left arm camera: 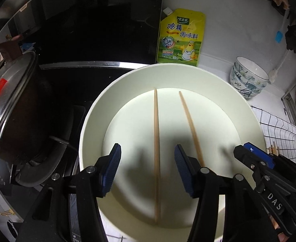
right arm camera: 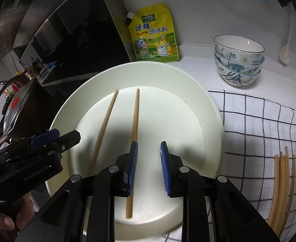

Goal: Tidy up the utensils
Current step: 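Lower the chopstick into the basin and open the left tool while the right tool releases its chopstick, then move both open tools back over the remaining chopstick row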

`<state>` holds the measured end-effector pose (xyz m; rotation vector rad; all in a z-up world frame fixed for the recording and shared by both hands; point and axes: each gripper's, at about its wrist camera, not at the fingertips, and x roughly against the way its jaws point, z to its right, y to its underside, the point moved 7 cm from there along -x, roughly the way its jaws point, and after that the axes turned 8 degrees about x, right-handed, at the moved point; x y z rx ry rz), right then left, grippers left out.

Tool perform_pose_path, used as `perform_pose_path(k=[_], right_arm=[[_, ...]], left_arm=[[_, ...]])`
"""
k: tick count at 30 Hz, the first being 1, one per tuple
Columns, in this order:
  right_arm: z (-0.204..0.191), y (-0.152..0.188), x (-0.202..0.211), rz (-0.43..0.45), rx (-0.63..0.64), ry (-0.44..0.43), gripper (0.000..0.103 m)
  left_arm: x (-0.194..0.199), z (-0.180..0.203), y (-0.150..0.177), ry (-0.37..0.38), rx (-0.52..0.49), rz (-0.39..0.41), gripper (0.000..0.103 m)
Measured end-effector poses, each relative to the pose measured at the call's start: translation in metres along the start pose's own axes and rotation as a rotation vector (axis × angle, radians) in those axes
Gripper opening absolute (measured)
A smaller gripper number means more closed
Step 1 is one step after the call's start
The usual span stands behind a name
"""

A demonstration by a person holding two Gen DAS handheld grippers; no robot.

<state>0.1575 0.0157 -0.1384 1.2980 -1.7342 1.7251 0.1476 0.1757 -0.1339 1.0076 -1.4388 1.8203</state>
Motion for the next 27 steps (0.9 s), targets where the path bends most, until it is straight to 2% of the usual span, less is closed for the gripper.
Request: perform_pose_path(k=[13, 19, 27], right_arm=[[0.016, 0.018, 0.055, 0.036, -0.002, 0.026, 0.024], [0.030, 0.031, 0.079, 0.057, -0.008, 0.018, 0.028], [0.057, 0.050, 0.111, 0.088, -0.002, 0.032, 0.036]], left_arm=[[0.048, 0.026, 0.017, 0.010, -0.023, 0.047, 0.062], [0.064, 0.044, 0.027, 0.019, -0.029, 0.061, 0.071], [0.074, 0.079, 0.046, 0.035, -0.052, 0.057, 0.077]])
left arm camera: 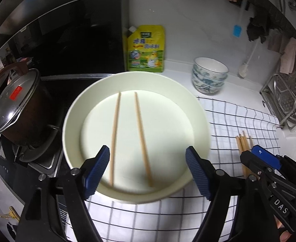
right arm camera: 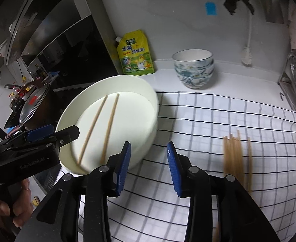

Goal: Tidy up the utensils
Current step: 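Move both open tools back over the remaining chopstick row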

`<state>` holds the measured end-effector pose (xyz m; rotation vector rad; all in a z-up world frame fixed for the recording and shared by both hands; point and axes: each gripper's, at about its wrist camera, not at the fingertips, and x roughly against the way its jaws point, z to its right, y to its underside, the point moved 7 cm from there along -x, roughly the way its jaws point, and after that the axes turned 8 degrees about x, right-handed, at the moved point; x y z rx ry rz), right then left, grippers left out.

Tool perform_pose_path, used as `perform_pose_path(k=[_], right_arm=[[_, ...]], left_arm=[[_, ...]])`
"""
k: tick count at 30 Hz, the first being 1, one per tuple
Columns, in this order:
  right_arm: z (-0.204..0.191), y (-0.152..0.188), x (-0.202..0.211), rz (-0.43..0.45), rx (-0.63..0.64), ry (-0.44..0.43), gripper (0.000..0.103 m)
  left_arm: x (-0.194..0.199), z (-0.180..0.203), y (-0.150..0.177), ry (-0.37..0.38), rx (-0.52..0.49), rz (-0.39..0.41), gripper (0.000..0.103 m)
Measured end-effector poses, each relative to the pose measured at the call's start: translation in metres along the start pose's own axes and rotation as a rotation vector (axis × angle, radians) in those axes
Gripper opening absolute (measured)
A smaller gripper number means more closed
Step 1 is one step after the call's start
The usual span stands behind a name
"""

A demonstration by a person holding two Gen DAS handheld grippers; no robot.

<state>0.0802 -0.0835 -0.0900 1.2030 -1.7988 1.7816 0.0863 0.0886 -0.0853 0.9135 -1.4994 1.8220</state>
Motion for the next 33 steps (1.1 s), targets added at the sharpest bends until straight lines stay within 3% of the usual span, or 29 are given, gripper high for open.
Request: perform_pose_path(k=[11, 23, 33], right_arm=[[0.075, 0.048, 0.030, -0.040, -0.056, 0.088, 0.054], [0.161, 0.117, 0.035, -0.130, -0.128, 0.232, 0.057], [0.183, 0.145, 0.006, -0.176, -0.117, 0.221, 0.057]], left_arm=[[-0.002, 0.067, 0.032, 0.056, -0.055, -0.040, 0.083], [-0.021, 0.146, 0.085, 0.143, -0.110, -0.115, 0.089], [-0.061, 0.175, 0.108, 0.108, -0.149, -0.160, 0.089]])
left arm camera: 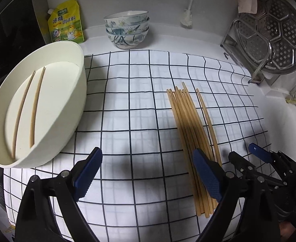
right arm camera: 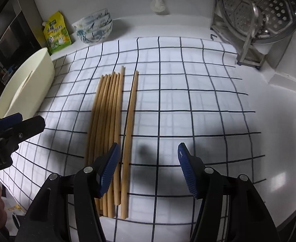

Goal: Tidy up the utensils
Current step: 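Move both open tools back over the remaining chopstick row, then close the left tool on a chopstick while the right tool grasps another chopstick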

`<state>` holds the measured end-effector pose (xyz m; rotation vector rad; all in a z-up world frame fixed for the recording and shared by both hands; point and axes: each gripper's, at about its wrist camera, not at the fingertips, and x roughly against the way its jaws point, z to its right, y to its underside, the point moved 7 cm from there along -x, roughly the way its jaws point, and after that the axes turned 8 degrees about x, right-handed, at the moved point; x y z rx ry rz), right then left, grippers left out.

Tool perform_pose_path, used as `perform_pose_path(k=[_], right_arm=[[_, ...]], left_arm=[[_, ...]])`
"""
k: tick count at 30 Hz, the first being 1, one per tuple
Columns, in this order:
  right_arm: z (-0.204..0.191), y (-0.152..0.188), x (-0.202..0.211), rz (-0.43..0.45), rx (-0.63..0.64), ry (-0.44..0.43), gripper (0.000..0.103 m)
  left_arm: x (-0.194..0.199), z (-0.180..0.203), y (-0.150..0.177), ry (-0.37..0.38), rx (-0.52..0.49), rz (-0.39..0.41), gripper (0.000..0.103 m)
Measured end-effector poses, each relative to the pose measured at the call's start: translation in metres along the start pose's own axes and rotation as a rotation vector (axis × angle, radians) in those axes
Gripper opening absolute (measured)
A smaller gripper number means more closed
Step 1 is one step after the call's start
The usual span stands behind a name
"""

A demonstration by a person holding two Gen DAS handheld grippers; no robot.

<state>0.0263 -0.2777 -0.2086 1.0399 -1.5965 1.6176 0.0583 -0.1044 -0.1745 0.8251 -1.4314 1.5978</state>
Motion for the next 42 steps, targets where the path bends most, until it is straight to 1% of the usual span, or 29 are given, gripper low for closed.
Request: perform_pose_path(k=[12, 19, 25, 28, 33, 42], right_arm=[[-0.001, 0.002, -0.028, -0.004, 0.046, -0.003, 0.057], [0.011, 0.002, -0.029, 0.016, 0.036, -0.007, 0.057], [0.031, 0.006, -0.026, 0.019, 0.009, 0.025, 0.057], [0.036, 0.008, -0.025, 0.019, -0.001, 0.023, 0.057], [0.035, 0.007, -0.024, 0.022, 0.000, 0.013, 0.057], [0.033, 0.005, -0.024, 0.022, -0.002, 0.006, 0.057]], left_arm=[[-0.022, 0.001, 0.014, -0.036, 0.013, -0.031, 0.089], [-0.031, 0.006, 0.016, -0.049, 0.005, -0.034, 0.089], [-0.042, 0.015, 0.021, -0.059, -0.012, -0.046, 0.089], [-0.046, 0.017, 0.023, -0.075, -0.027, -0.048, 0.089], [-0.053, 0.016, 0.026, -0.092, -0.039, -0.059, 0.089], [-0.052, 0.020, 0.029, -0.095, -0.040, -0.061, 0.090]])
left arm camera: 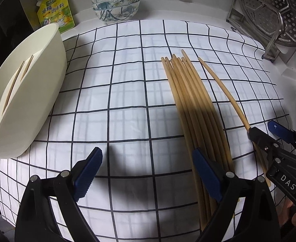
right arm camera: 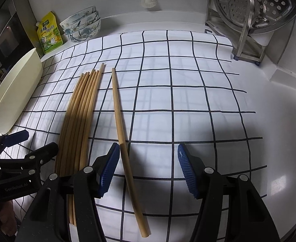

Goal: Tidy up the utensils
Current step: 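Close the left tool on a chopstick while the right tool grasps another chopstick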

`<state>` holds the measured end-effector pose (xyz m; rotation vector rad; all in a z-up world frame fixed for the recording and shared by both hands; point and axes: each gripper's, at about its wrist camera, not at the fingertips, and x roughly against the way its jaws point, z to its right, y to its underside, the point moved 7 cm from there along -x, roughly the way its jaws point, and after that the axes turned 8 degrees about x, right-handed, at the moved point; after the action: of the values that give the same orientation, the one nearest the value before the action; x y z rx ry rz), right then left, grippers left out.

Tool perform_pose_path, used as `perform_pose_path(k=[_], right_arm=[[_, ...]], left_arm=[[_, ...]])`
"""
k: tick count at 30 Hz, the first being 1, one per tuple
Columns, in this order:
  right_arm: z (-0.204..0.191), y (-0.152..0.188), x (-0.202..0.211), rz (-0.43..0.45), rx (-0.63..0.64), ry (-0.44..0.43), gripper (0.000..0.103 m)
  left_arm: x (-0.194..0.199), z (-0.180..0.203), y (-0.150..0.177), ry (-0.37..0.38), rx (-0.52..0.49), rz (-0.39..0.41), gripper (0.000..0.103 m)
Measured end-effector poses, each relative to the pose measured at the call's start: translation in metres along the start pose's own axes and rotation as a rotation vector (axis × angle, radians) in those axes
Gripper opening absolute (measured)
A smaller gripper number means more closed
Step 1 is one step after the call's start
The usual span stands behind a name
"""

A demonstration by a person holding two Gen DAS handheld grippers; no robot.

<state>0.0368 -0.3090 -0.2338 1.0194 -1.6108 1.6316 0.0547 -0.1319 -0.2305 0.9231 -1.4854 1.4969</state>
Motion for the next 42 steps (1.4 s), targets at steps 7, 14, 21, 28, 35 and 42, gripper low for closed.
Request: perform_pose_path(k=[7, 14, 21, 28, 35, 42], right_arm=[[-0.001, -0.001, 0.000, -0.001, 0.007, -0.004, 0.057], [-0.002, -0.004, 0.000, 0.003, 0.005, -0.010, 0.057], [0.002, -0.001, 0.005, 0.007, 0.004, -0.002, 0.057], [0.004, -0.002, 0.007, 0.013, -0.006, 0.001, 0.057], [0.000, -0.003, 0.005, 0.005, 0.007, -0.007, 0.057], [-0.005, -0.006, -0.002, -0.012, 0.057, 0.003, 0.057]], left_arm=[[-0.002, -0.007, -0.001, -0.023, 0.015, 0.000, 0.096], [-0.005, -0.016, 0.001, -0.038, 0.036, -0.025, 0.095], [0.001, -0.012, -0.003, -0.039, 0.033, 0.000, 0.095], [-0.001, -0.004, -0.001, -0.022, 0.027, -0.013, 0.095], [-0.007, -0.006, 0.003, -0.056, 0.025, -0.024, 0.096], [-0.010, -0.025, -0.007, -0.072, 0.089, -0.014, 0.096]])
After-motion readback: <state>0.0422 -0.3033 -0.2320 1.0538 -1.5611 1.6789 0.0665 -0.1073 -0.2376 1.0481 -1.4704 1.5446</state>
